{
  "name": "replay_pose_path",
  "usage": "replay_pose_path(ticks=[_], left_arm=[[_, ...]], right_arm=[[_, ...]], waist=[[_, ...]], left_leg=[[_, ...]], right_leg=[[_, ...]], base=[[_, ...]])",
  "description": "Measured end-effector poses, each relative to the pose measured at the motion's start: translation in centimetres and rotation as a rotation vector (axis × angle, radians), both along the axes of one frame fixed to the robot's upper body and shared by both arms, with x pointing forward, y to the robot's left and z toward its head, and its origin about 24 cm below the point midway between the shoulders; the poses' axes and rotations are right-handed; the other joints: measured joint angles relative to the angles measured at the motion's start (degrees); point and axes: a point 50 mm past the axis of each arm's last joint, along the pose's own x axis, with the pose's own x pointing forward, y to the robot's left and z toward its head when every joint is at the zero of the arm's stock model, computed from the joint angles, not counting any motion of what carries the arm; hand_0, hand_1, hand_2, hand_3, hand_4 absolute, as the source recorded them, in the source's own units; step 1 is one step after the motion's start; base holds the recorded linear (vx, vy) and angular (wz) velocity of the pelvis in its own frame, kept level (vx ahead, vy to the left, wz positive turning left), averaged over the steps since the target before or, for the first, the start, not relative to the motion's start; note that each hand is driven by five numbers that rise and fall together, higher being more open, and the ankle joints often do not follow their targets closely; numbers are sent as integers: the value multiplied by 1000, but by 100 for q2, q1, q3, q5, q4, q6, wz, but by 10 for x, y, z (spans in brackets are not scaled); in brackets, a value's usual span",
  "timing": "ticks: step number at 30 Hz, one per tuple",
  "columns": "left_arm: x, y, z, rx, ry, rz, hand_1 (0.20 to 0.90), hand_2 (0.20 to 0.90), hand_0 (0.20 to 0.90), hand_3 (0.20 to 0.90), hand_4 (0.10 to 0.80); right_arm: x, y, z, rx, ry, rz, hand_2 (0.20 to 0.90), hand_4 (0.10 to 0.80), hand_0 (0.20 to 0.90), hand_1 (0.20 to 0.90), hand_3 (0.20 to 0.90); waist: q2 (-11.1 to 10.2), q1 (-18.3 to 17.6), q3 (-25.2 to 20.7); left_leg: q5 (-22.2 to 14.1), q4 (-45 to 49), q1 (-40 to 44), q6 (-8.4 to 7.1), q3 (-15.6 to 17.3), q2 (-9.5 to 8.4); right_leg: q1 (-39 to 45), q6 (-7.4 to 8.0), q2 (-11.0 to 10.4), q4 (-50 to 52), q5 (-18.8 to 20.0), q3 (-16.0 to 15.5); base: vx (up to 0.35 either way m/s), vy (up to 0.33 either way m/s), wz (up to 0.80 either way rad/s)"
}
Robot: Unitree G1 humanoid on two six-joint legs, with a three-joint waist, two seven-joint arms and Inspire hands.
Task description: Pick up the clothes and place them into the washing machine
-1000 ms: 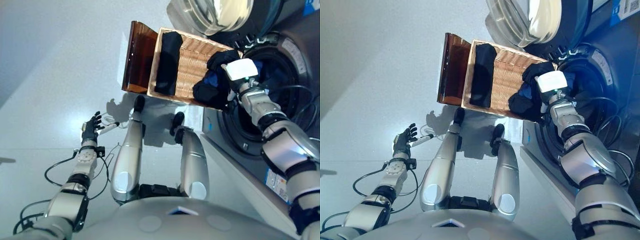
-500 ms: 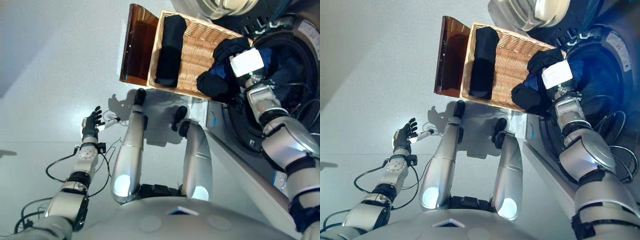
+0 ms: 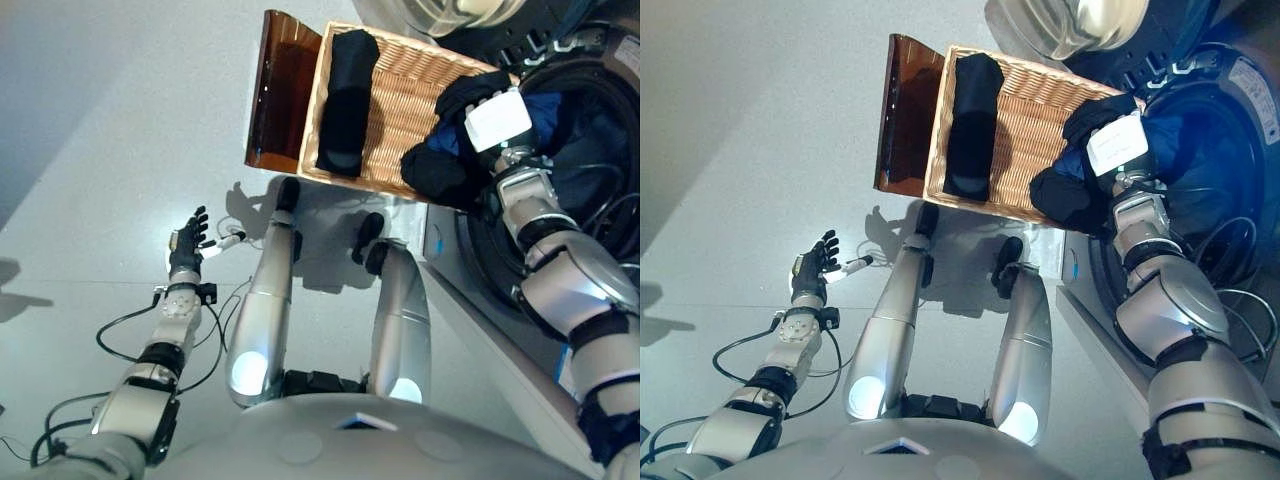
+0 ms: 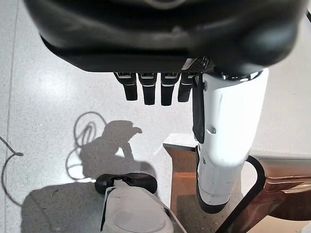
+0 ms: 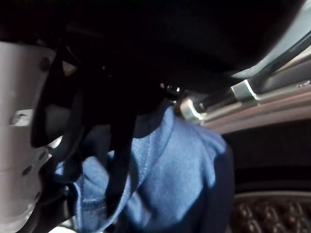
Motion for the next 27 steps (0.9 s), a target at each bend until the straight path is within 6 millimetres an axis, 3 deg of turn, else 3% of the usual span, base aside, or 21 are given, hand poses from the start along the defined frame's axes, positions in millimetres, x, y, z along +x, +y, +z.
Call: replay_pose_path(ticks=[4, 10, 18, 24, 27], left_arm=[[-2, 1, -1, -6, 5, 9, 900, 900, 900, 900, 800], [-8, 2, -5, -6, 21, 14, 900, 900, 900, 900, 800], [-7, 2, -5, -3, 19, 19, 900, 900, 900, 900, 800], [-11, 2, -7, 1, 31, 21, 900, 900, 900, 900, 800], [-13, 1, -8, 0, 35, 18, 900, 900, 900, 900, 800]], right_arm=[[3, 3, 6, -2, -27, 21, 200, 300, 200, 200, 200], [6, 6, 9, 1, -37, 27, 200, 300, 200, 200, 200], [6, 11, 5, 29, -33, 23, 200, 300, 200, 200, 200], [4, 11, -2, 328, -136, -118, 200, 300, 200, 200, 200], [1, 3, 0, 630, -281, -222, 200, 300, 200, 200, 200]], waist=[[4, 10, -3], [17, 8, -13], [35, -15, -25], [79, -1, -55], [231, -9, -142]], left_leg=[[-77, 115, -58, -41, -3, 7], [-67, 74, -71, -47, -5, 11], [67, -319, 311, -25, 27, 14], [223, -958, 1150, 42, 128, 17], [391, -1393, 1515, 116, 222, 17]], right_leg=[[-93, -92, -7, 182, -123, 9], [-113, -91, 5, 144, -106, 15], [215, 12, 6, -207, 14, 39], [944, 92, -11, -679, 96, 92], [1237, 149, -37, -1021, 249, 123]], base=[[3, 1, 1], [0, 0, 0], [5, 4, -1], [10, 47, -3], [-10, 104, -7]])
